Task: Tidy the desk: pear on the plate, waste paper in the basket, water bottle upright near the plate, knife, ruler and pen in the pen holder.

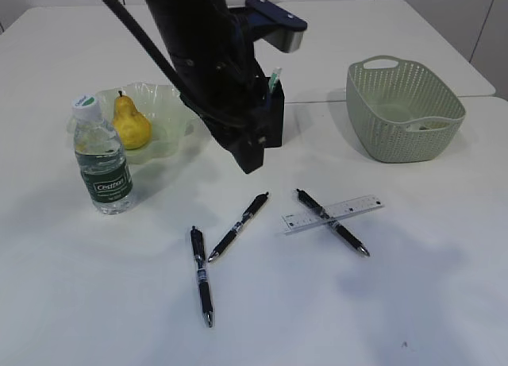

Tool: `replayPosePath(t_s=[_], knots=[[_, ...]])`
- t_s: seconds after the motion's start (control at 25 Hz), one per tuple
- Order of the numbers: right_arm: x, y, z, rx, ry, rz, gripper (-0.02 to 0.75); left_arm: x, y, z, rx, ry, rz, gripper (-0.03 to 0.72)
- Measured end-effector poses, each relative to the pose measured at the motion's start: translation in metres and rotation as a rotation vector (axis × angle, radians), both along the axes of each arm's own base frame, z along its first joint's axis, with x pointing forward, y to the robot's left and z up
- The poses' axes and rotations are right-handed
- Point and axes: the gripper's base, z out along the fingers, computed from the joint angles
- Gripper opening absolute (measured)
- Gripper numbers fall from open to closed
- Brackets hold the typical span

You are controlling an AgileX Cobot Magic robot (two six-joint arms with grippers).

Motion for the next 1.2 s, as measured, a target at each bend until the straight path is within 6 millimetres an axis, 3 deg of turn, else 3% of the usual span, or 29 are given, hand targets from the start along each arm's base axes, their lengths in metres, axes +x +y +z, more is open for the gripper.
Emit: replayPosePath(t_s=[0.44,1.2], knots=[[-0.019,-0.007,0.002,-0.003,0.030,-0.025,0.267,0.012,-0.047,-0.049,-0.001,0.032,-0.090,0.467],[-0.020,-0.007,0.002,0.001,0.029,-0.028,0.267,0.029,-0.074,-0.054,-0.205,-0.085,-0.067,0.449]])
